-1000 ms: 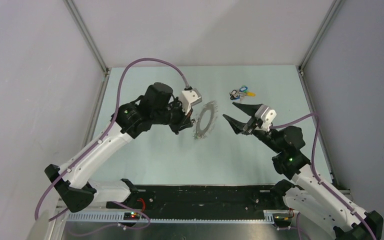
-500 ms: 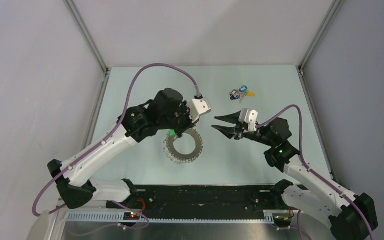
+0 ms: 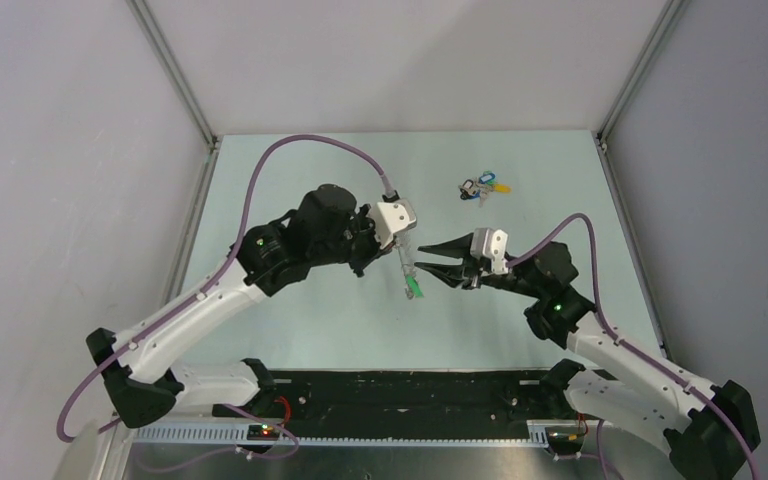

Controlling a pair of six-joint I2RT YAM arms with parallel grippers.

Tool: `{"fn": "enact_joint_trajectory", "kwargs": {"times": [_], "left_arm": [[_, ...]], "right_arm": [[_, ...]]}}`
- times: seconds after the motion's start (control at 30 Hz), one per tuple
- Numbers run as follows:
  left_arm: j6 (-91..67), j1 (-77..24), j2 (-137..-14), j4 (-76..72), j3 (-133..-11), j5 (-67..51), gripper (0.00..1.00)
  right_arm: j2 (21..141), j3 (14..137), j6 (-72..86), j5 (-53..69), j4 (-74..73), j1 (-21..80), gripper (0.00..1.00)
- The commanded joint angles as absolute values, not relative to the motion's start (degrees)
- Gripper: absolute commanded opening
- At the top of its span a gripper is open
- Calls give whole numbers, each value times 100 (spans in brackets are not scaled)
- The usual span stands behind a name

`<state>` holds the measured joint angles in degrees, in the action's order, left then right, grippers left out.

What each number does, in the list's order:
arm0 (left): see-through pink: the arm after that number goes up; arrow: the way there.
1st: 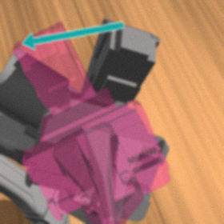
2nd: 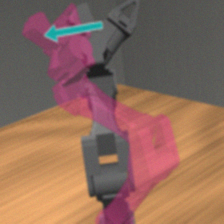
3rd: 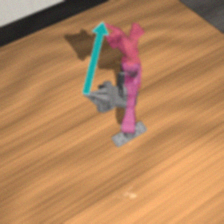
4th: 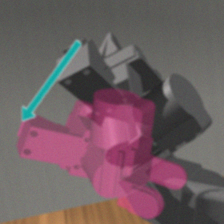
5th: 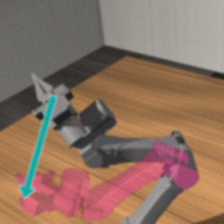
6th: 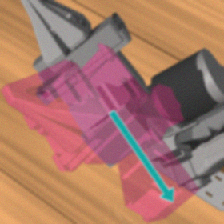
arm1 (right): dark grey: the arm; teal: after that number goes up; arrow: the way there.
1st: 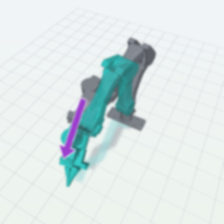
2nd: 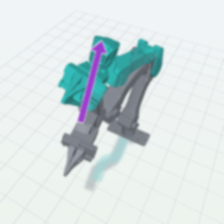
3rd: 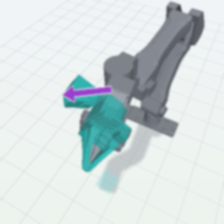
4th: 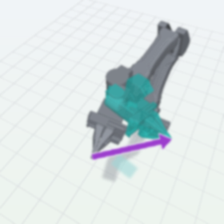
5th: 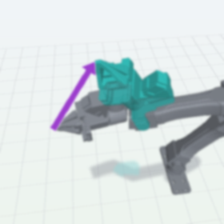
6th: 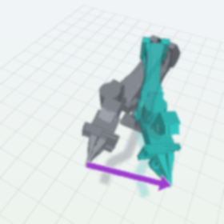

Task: Remove the keys from the keyring

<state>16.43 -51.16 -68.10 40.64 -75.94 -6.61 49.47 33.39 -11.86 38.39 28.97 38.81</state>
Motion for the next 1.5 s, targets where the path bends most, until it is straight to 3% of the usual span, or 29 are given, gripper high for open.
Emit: {"fn": "enact_joint_trajectory", "kwargs": {"times": [0.0, 0.57, 0.7, 0.83, 1.2, 1.47], "left_arm": [[1573, -5124, -6569, 3620, -7561, -846, 0], [1660, -5131, -6142, 3389, -7215, -1377, 0], [1662, -5126, -6123, 3364, -7177, -1430, 0], [1677, -5127, -6097, 3358, -7157, -1352, 0], [1729, -5132, -6020, 3348, -7068, -1107, 0], [1720, -5131, -6102, 3344, -7057, -1174, 0]], "right_arm": [[5155, 3571, -1377, 3498, 3005, 4073, 35], [5978, 3921, -1485, 3213, 3444, 4441, 31], [6032, 3966, -1467, 3213, 3487, 4474, 21], [5999, 3973, -1470, 3179, 3435, 4499, 0], [5484, 3964, -1607, 2888, 2723, 4477, 0], [5295, 3957, -1331, 2976, 3012, 4456, 0]]}}
